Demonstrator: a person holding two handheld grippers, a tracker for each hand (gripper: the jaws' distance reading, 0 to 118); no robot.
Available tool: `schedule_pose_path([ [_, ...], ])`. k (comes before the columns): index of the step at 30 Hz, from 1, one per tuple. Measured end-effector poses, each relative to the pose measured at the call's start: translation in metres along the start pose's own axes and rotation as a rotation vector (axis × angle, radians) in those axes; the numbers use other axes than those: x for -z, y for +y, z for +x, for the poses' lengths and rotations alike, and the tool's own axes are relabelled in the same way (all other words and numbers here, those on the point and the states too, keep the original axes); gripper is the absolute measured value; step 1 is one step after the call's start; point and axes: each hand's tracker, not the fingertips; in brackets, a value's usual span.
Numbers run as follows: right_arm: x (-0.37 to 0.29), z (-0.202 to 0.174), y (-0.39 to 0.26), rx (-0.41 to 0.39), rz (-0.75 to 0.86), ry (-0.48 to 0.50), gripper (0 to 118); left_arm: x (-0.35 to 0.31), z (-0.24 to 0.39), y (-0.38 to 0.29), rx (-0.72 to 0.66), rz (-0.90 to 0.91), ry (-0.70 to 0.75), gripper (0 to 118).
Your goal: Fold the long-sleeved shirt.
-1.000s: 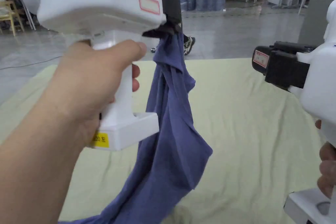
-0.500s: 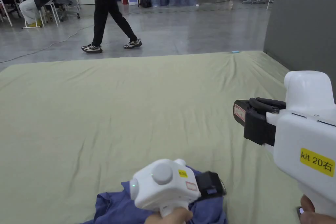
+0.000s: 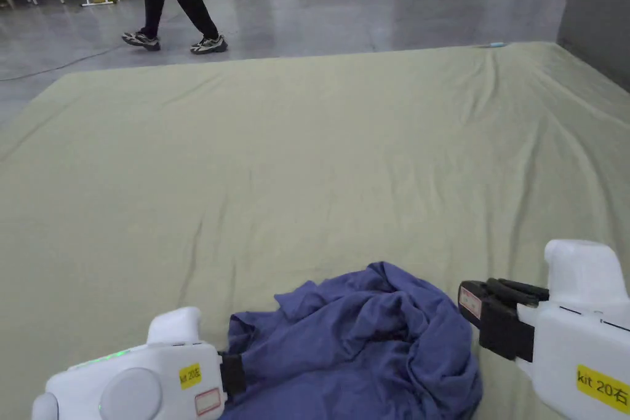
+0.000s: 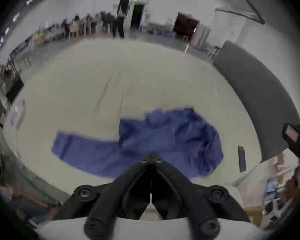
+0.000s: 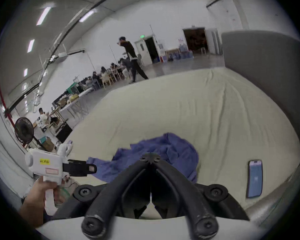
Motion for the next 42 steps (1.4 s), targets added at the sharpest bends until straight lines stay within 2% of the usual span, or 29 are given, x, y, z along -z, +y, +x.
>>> schedule_pose_path([
  [3, 0.008, 0.005, -0.005, 0.007, -0.035, -0.020, 0, 0.015, -0.006, 0.017, -0.002, 0.012, 0.018, 0],
  [4, 0.010, 0.006, -0.004, 0.010, -0.047, -0.027, 0, 0.020, -0.005, 0.027, 0.010, 0.021, 0.022, 3],
  [5, 0.012, 0.008, -0.004, 0.016, -0.055, -0.036, 0, 0.031, -0.004, 0.039, 0.031, 0.048, 0.039, 33],
  [6, 0.015, 0.009, -0.005, 0.019, -0.063, -0.042, 0, 0.048, -0.004, 0.051, 0.057, 0.053, 0.059, 97],
  [7, 0.016, 0.012, -0.005, 0.023, -0.069, -0.050, 0, 0.065, -0.004, 0.062, 0.083, 0.023, 0.089, 118],
  [8, 0.019, 0.014, -0.005, 0.030, -0.075, -0.060, 0, 0.076, -0.005, 0.073, 0.095, 0.153, 0.065, 114],
  [9, 0.021, 0.016, -0.006, 0.039, -0.082, -0.073, 0, 0.098, -0.008, 0.083, 0.080, 0.052, 0.095, 114],
  [11, 0.025, 0.022, -0.008, 0.050, -0.096, -0.092, 0, 0.135, -0.015, 0.098, 0.063, -0.010, 0.138, 113],
  [13, 0.030, 0.027, -0.011, 0.054, -0.118, -0.111, 0, 0.141, -0.014, 0.117, 0.045, -0.060, 0.145, 102],
  [14, 0.034, 0.030, -0.013, 0.054, -0.133, -0.120, 0, 0.152, -0.016, 0.119, 0.059, -0.092, 0.167, 88],
  [15, 0.036, 0.032, -0.015, 0.052, -0.158, -0.138, 0, 0.161, -0.015, 0.118, 0.087, -0.131, 0.212, 57],
  [16, 0.040, 0.035, -0.016, 0.045, -0.178, -0.157, 0, 0.176, -0.014, 0.108, 0.123, -0.165, 0.248, 43],
  [17, 0.044, 0.037, -0.017, 0.034, -0.198, -0.183, 0, 0.179, -0.010, 0.101, 0.171, -0.193, 0.293, 41],
  [18, 0.049, 0.039, -0.018, 0.023, -0.215, -0.211, 0, 0.163, -0.004, 0.097, 0.223, -0.104, 0.266, 13],
  [19, 0.052, 0.041, -0.018, 0.017, -0.229, -0.230, 0, 0.156, 0.000, 0.096, 0.253, -0.092, 0.257, 0],
  [20, 0.057, 0.043, -0.017, 0.016, -0.237, -0.235, 0, 0.156, 0.002, 0.098, 0.264, -0.093, 0.205, 0],
  [21, 0.062, 0.045, -0.016, 0.023, -0.234, -0.230, 5, 0.147, 0.003, 0.098, 0.217, -0.081, 0.146, 0],
  [22, 0.067, 0.049, -0.014, 0.032, -0.237, -0.225, 33, 0.141, 0.003, 0.099, 0.177, -0.084, 0.110, 0],
  [24, 0.087, 0.055, -0.010, 0.050, -0.255, -0.205, 118, 0.129, 0.006, 0.105, 0.163, -0.061, 0.071, 0],
  [26, 0.119, 0.062, -0.013, 0.052, -0.367, -0.221, 118, 0.117, 0.010, 0.107, 0.173, -0.065, 0.082, 0],
  [29, 0.160, 0.071, -0.015, 0.012, -0.428, -0.240, 118, 0.101, 0.013, 0.110, 0.176, -0.021, 0.060, 0],
  [32, 0.190, 0.074, -0.027, 0.093, -0.512, -0.214, 117, 0.087, 0.011, 0.110, 0.149, -0.011, 0.031, 0],
  [33, 0.198, 0.079, -0.029, 0.141, -0.529, -0.218, 106, 0.082, 0.010, 0.111, 0.136, -0.006, 0.021, 0],
  [34, 0.205, 0.081, -0.030, 0.156, -0.544, -0.222, 82, 0.077, 0.009, 0.111, 0.124, -0.001, 0.006, 0],
  [36, 0.207, 0.079, -0.036, 0.134, -0.581, -0.243, 8, 0.065, 0.006, 0.111, 0.097, 0.011, -0.027, 0],
  [37, 0.202, 0.080, -0.033, 0.139, -0.569, -0.228, 7, 0.058, 0.005, 0.111, 0.085, 0.015, -0.040, 0],
  [38, 0.192, 0.081, -0.025, 0.146, -0.532, -0.159, 7, 0.049, 0.003, 0.111, 0.067, 0.029, -0.056, 0],
  [39, 0.176, 0.076, -0.017, 0.116, -0.500, -0.098, 7, 0.040, 0.000, 0.113, 0.053, 0.041, -0.074, 0],
  [42, 0.138, 0.074, 0.041, 0.058, -0.360, -0.080, 6, 0.010, 0.000, 0.132, 0.053, 0.087, -0.085, 0],
])
